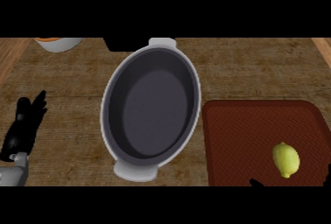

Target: Pick the lemon from the tray and place it in the pot

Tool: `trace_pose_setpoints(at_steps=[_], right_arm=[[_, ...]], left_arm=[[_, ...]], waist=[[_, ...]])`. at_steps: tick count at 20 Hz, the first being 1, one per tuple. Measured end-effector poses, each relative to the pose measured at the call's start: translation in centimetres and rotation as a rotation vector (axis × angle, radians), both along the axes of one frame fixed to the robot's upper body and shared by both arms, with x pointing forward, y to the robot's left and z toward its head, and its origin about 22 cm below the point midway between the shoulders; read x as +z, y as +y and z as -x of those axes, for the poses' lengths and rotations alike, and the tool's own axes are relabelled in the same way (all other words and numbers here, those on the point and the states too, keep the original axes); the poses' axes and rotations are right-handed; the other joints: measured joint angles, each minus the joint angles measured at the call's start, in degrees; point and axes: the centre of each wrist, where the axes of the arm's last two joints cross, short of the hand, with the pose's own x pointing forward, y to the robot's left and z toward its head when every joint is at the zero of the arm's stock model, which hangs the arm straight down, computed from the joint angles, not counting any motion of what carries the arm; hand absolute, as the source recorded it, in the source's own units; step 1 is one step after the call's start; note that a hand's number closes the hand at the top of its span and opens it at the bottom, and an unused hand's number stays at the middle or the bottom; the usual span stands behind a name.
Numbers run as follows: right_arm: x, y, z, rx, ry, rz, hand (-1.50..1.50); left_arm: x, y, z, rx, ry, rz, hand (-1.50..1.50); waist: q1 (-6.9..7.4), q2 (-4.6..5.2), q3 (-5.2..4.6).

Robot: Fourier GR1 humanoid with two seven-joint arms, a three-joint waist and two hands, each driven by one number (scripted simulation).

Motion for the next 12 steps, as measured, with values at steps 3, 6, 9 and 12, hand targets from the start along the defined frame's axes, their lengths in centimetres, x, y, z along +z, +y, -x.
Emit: trace_pose_setpoints(at_steps=[3,6,9,12], right_arm=[[0.2,-0.3,-0.8,-0.008,0.01,0.011,-1.5],[-0.1,-0.5,-1.6,-0.011,0.032,0.005,-1.5],[-0.6,-0.9,-2.2,-0.007,0.062,-0.012,-1.5],[-1.1,-0.7,-3.0,0.001,0.073,-0.028,-1.5]], left_arm=[[0.4,-0.3,0.2,-0.003,0.002,0.002,0.0],[-0.1,0.0,0.4,0.0,0.002,-0.003,0.0],[0.2,0.1,0.3,0.001,0.003,-0.002,0.0],[0.0,-0.3,-0.1,0.003,0.001,-0.003,0.0]], waist=[[-0.06,-0.04,0.0],[-0.1,-0.05,0.0],[-0.15,-0.07,0.0],[-0.19,-0.06,0.01]])
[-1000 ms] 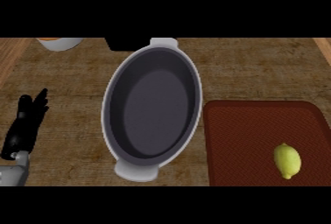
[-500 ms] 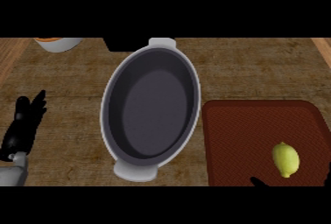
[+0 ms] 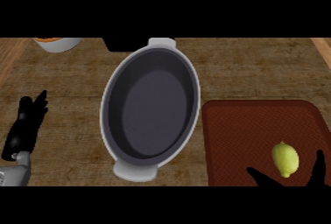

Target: Pick the lemon from the tray and place it in the pot

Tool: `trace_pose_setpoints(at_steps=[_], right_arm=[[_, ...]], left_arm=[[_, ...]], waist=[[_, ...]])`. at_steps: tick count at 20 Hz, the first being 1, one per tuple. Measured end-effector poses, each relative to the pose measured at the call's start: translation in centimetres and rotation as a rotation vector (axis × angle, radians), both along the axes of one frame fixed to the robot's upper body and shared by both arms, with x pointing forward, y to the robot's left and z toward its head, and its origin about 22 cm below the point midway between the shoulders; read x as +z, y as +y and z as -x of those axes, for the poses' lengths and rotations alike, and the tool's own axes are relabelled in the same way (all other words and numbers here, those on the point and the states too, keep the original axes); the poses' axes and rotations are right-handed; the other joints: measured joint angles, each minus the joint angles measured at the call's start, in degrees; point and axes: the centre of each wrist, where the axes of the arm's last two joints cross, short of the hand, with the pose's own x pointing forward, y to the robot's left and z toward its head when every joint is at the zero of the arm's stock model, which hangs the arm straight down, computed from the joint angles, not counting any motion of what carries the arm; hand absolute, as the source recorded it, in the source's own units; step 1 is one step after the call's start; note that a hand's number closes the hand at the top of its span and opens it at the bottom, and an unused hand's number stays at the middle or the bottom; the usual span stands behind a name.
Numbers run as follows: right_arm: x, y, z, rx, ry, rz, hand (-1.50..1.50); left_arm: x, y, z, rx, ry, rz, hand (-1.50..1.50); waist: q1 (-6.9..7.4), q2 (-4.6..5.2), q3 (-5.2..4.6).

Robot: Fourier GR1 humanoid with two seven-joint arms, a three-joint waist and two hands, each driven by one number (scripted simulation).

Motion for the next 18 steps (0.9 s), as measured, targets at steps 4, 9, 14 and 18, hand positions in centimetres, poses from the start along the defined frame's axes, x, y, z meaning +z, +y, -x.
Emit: trace_pose_setpoints(at_steps=[4,9,14,18], right_arm=[[-0.3,-0.4,-0.9,0.007,-0.003,-0.02,-1.5],[-1.4,-1.1,-1.9,0.013,-0.003,-0.042,-1.5],[-1.7,-1.3,-2.3,0.023,-0.008,-0.047,-1.5],[-2.7,-2.2,-3.1,0.026,-0.01,-0.057,1.5]], left_arm=[[-0.1,0.0,0.3,-0.003,-0.004,-0.002,0.0],[0.4,0.6,0.4,-0.003,-0.002,0.0,0.0],[0.6,0.1,0.5,-0.003,-0.003,-0.001,0.0],[0.0,0.1,0.3,-0.003,-0.001,0.001,0.0]], waist=[[0.02,-0.01,0.01],[0.04,-0.02,0.0],[0.04,-0.02,0.0],[0.01,-0.02,-0.01]])
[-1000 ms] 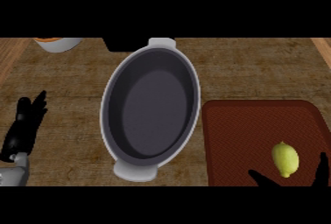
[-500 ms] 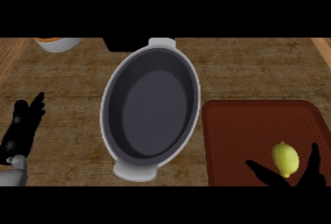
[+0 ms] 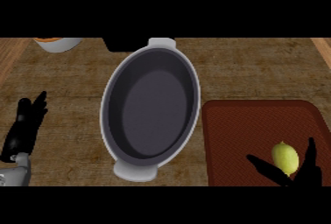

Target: Pick the lemon from the tray and place it in the pot

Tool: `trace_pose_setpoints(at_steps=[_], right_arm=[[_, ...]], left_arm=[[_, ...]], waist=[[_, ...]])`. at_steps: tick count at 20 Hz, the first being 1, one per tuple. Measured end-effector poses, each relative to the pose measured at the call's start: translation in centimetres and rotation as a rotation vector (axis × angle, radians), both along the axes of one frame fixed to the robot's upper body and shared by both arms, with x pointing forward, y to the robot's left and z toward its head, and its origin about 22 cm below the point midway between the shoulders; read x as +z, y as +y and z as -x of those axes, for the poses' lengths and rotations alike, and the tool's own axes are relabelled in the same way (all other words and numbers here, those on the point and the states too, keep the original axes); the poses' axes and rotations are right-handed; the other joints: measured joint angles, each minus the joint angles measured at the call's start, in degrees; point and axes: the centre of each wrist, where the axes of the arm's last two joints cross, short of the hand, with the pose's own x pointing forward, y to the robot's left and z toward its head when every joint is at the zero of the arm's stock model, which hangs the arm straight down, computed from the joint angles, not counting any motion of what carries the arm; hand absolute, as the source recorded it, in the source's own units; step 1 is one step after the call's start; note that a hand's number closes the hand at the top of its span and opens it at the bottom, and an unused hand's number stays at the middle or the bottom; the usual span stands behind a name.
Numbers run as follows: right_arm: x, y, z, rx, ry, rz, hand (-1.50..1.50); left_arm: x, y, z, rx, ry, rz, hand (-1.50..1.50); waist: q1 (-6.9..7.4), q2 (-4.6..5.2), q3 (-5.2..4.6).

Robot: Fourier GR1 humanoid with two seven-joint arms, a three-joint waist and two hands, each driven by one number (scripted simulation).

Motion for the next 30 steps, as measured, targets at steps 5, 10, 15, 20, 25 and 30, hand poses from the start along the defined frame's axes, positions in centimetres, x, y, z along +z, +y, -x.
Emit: trace_pose_setpoints(at_steps=[5,10,15,20,25,30], right_arm=[[-0.3,-0.4,-0.4,-0.001,-0.034,0.044,1.5],[-0.5,-0.7,-0.4,-0.033,-0.036,0.147,1.5],[0.1,-1.1,-0.2,-0.04,-0.022,0.237,1.5],[0.6,-2.7,-0.5,0.378,0.163,0.499,1.5],[3.7,-4.7,-1.5,0.732,0.325,0.713,1.5],[10.3,-4.7,-3.2,0.821,0.263,0.827,1.5]], left_arm=[[-0.2,-0.3,0.2,0.001,0.001,0.0,0.0],[0.1,0.2,-0.3,0.0,-0.001,0.001,0.0],[-0.1,0.3,-0.1,-0.004,0.003,-0.005,0.0],[0.5,-0.6,-0.8,-0.041,-0.011,-0.006,0.0],[0.4,-0.7,-0.8,-0.039,-0.006,-0.007,0.0],[-0.2,-0.3,-0.5,-0.011,0.006,-0.003,0.0]], waist=[[-0.06,-0.11,-0.19],[-0.04,-0.09,-0.2],[0.08,-0.03,-0.07],[2.4,0.41,-0.57],[2.23,0.27,-0.43],[0.54,-0.01,-0.18]])
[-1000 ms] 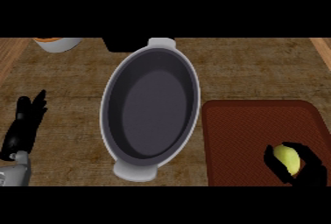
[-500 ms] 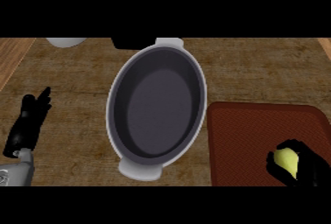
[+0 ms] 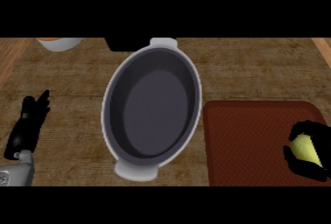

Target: Pick the lemon from the tray and place it in the pot

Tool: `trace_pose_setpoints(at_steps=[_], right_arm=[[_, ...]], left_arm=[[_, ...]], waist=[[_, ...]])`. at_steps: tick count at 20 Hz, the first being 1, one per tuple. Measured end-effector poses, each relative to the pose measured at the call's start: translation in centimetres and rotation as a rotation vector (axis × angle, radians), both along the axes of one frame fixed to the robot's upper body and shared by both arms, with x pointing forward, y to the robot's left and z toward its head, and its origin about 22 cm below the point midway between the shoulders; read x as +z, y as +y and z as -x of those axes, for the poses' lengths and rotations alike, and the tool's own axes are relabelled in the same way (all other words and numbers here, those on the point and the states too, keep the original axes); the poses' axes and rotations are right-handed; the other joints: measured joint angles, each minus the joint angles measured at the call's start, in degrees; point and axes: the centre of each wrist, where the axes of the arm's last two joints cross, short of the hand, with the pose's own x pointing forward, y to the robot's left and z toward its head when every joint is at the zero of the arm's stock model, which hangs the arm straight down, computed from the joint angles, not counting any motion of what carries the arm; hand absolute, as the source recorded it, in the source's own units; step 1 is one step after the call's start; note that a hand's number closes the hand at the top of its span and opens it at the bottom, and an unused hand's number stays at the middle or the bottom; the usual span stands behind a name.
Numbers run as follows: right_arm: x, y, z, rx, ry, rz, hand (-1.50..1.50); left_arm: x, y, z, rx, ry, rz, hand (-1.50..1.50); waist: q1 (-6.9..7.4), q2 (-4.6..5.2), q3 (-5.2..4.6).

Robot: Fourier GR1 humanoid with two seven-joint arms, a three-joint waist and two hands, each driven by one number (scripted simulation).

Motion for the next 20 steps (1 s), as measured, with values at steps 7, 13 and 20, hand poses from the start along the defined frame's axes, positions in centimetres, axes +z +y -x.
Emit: trace_pose_setpoints(at_steps=[7,13,20], right_arm=[[7.5,2.5,0.7,0.151,-0.313,-0.155,1.5],[13.9,5.4,2.0,0.251,-0.519,-0.261,1.5],[19.4,9.8,1.6,0.316,-0.517,-0.284,1.5]], left_arm=[[0.3,0.6,0.3,0.018,-0.004,-0.01,0.0],[-0.1,0.0,0.5,0.013,-0.002,0.0,0.0],[0.3,-0.4,0.4,-0.001,-0.002,0.005,0.0]], waist=[[-0.93,-0.29,0.12],[-0.43,-0.19,0.11],[0.25,-0.11,0.03]])
